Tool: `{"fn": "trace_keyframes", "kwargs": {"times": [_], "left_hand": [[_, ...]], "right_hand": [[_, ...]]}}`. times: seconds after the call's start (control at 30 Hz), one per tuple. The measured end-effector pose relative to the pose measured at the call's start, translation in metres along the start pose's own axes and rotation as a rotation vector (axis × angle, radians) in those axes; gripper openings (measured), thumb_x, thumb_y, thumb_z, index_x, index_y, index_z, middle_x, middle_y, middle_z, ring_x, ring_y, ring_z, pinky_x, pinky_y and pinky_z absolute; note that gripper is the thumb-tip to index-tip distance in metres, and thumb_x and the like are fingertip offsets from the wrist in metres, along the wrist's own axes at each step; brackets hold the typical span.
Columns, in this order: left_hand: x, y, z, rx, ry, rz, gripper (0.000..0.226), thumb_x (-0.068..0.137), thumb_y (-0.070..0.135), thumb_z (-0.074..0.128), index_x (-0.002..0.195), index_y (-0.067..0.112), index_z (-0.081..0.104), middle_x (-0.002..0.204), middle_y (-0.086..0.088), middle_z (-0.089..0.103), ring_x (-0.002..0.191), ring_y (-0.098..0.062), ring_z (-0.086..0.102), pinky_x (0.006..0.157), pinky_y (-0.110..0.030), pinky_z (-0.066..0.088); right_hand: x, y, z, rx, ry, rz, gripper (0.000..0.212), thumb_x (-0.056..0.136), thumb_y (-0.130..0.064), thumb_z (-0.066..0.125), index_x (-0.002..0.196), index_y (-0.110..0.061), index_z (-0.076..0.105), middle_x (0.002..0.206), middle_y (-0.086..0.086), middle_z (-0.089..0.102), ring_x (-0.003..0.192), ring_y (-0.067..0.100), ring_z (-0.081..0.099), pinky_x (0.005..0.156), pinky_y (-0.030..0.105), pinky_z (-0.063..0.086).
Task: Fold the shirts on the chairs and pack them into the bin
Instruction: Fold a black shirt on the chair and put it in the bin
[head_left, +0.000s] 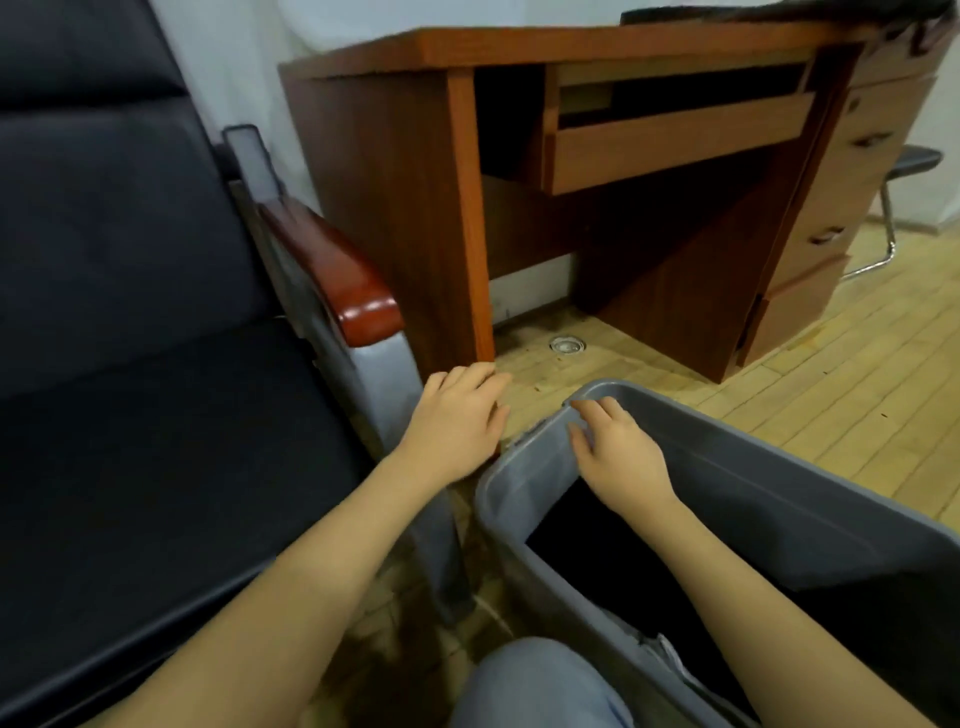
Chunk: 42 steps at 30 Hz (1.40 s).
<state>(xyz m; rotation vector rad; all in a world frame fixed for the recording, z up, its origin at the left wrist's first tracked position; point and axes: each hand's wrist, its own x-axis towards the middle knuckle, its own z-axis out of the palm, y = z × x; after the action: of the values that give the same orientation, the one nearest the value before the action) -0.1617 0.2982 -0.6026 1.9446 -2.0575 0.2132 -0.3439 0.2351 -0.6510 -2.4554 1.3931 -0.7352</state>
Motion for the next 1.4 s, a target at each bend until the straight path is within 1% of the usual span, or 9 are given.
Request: {"fn": "trace_keyframes", "kwargs": {"times": [0.17, 0.27, 0.4, 0.57, 0.83, 1.0, 1.1, 1.2, 1.4], "left_hand": [[-0.04, -0.038, -0.052, 0.101, 0.055, -0.114, 0.044, 0.099, 0.03, 0.042, 0.141, 0.02, 0.041, 0.144, 0.003, 0.042, 0.128, -0.016, 0.041, 0.101, -0.031, 0.027], [-0.08, -0.069, -0.082, 0.109, 0.106, -0.194, 0.042, 0.098, 0.029, 0.044, 0.139, 0.019, 0.043, 0.139, 0.003, 0.045, 0.12, -0.017, 0.047, 0.097, -0.031, 0.031], [-0.143, -0.112, -0.115, 0.134, 0.154, -0.303, 0.044, 0.099, 0.03, 0.042, 0.142, 0.019, 0.041, 0.141, 0.004, 0.044, 0.123, -0.015, 0.045, 0.101, -0.031, 0.029], [-0.224, -0.167, -0.153, 0.18, 0.213, -0.454, 0.043, 0.099, 0.031, 0.041, 0.141, 0.019, 0.041, 0.139, 0.004, 0.045, 0.121, -0.015, 0.047, 0.101, -0.031, 0.029], [-0.381, -0.252, -0.198, 0.291, 0.259, -0.776, 0.038, 0.098, 0.028, 0.045, 0.134, 0.018, 0.051, 0.13, 0.002, 0.053, 0.115, -0.021, 0.051, 0.096, -0.036, 0.033], [-0.475, -0.293, -0.206, 0.337, 0.281, -0.936, 0.032, 0.088, 0.021, 0.063, 0.118, 0.01, 0.064, 0.112, -0.007, 0.064, 0.103, -0.03, 0.061, 0.085, -0.042, 0.042], [-0.517, -0.312, -0.206, 0.316, 0.208, -1.067, 0.038, 0.095, 0.031, 0.05, 0.131, 0.017, 0.053, 0.128, 0.0, 0.054, 0.12, -0.023, 0.049, 0.099, -0.039, 0.031], [-0.539, -0.327, -0.2, 0.271, 0.153, -1.133, 0.046, 0.099, 0.04, 0.039, 0.14, 0.022, 0.041, 0.138, 0.005, 0.046, 0.128, -0.018, 0.04, 0.106, -0.035, 0.023], [-0.552, -0.337, -0.181, 0.153, 0.219, -1.167, 0.051, 0.097, 0.04, 0.045, 0.143, 0.019, 0.037, 0.137, 0.0, 0.048, 0.124, -0.019, 0.046, 0.105, -0.034, 0.03]], "right_hand": [[0.007, -0.069, -0.007, 0.061, 0.064, -0.186, 0.034, 0.1, -0.029, 0.042, 0.13, -0.017, 0.053, 0.118, 0.001, 0.057, 0.102, 0.018, 0.056, 0.073, 0.028, 0.045], [0.008, -0.116, -0.007, 0.093, 0.067, -0.28, 0.033, 0.099, -0.027, 0.044, 0.128, -0.016, 0.054, 0.114, 0.001, 0.058, 0.102, 0.019, 0.057, 0.078, 0.031, 0.048], [0.004, -0.185, 0.007, 0.091, 0.04, -0.405, 0.03, 0.098, -0.025, 0.046, 0.123, -0.013, 0.058, 0.103, 0.003, 0.059, 0.095, 0.024, 0.059, 0.071, 0.035, 0.048], [-0.006, -0.29, 0.039, 0.155, -0.049, -0.517, 0.035, 0.1, -0.03, 0.044, 0.131, -0.018, 0.053, 0.112, -0.002, 0.057, 0.098, 0.016, 0.058, 0.074, 0.029, 0.046], [-0.045, -0.458, 0.099, 0.328, -0.219, -0.689, 0.032, 0.099, -0.029, 0.045, 0.128, -0.019, 0.055, 0.106, -0.007, 0.055, 0.093, 0.01, 0.056, 0.077, 0.03, 0.049], [-0.083, -0.547, 0.152, 0.395, -0.327, -0.819, 0.031, 0.098, -0.028, 0.047, 0.125, -0.017, 0.058, 0.106, -0.002, 0.059, 0.098, 0.016, 0.056, 0.086, 0.036, 0.048], [-0.103, -0.591, 0.187, 0.405, -0.394, -0.847, 0.032, 0.097, -0.032, 0.051, 0.124, -0.018, 0.06, 0.106, -0.002, 0.06, 0.101, 0.018, 0.057, 0.091, 0.036, 0.043], [-0.117, -0.614, 0.211, 0.412, -0.396, -0.801, 0.041, 0.095, -0.038, 0.053, 0.133, -0.022, 0.051, 0.112, -0.006, 0.058, 0.108, 0.013, 0.053, 0.097, 0.032, 0.029], [-0.144, -0.639, 0.246, 0.341, -0.479, -0.706, 0.057, 0.091, -0.045, 0.057, 0.139, -0.021, 0.038, 0.116, -0.005, 0.057, 0.115, 0.016, 0.048, 0.098, 0.035, 0.021]]}}
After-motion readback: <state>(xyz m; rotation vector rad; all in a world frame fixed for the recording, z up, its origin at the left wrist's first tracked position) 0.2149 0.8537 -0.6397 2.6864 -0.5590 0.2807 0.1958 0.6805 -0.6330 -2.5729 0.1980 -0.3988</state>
